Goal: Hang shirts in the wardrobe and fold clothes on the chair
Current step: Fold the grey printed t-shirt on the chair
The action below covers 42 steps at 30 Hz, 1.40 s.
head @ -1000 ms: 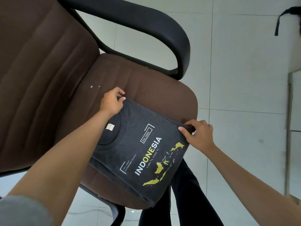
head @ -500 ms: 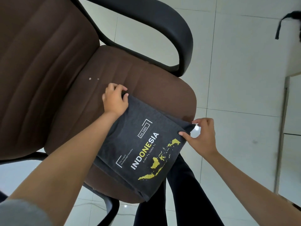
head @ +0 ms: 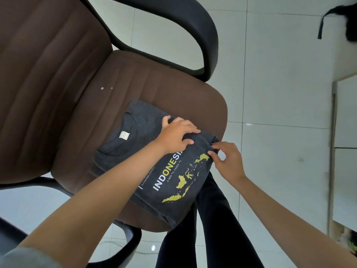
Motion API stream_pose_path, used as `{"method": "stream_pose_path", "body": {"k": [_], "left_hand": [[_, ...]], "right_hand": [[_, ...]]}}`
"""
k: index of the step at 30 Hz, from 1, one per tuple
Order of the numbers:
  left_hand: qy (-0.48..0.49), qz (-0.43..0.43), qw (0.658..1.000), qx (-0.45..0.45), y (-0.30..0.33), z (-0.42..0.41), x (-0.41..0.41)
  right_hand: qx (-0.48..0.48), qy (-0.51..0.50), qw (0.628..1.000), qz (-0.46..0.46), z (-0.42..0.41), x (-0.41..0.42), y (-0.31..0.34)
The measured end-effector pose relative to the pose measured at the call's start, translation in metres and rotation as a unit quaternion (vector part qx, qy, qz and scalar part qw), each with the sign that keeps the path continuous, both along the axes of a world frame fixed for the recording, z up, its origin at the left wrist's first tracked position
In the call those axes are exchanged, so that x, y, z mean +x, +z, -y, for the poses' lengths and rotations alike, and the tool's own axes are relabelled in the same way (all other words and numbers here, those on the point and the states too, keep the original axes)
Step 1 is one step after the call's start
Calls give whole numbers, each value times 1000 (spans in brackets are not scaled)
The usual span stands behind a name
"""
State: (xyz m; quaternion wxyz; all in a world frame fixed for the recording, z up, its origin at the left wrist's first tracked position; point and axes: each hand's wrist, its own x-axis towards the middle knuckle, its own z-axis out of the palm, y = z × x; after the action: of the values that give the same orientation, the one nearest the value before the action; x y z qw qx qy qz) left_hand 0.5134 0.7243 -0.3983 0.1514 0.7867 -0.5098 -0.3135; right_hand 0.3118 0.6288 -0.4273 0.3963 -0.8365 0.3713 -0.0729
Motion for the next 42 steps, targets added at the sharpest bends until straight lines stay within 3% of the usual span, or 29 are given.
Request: {"method": "stream_pose_path", "body": {"k": [7,13,16,23,27,31,37,42], "left_hand": [[-7,47,999,15,9,9,8],[26,0,1000,2,12,6,16],[32,-18,999,-3,15,3,19],[1,-40,999,28,9,-1,25],[-15,-33,998,42,4,2,23],[-1,-33,999,35,0,4,26],[8,42,998,37,-4,2,43],[-46,168,977,124,-3,-4,71]], "right_hand": [[14,-5,998,68,3,-2,9],[46,45,991,117,6,2,27],[121,35,987,95,9,4,32],[174,111,975,84,13,13,38],[176,173,967,69,16,16,36],[168,161,972,12,28,19,28],[196,72,976,-67,35,16,16],[114,25,982,-146,35,13,9]]}}
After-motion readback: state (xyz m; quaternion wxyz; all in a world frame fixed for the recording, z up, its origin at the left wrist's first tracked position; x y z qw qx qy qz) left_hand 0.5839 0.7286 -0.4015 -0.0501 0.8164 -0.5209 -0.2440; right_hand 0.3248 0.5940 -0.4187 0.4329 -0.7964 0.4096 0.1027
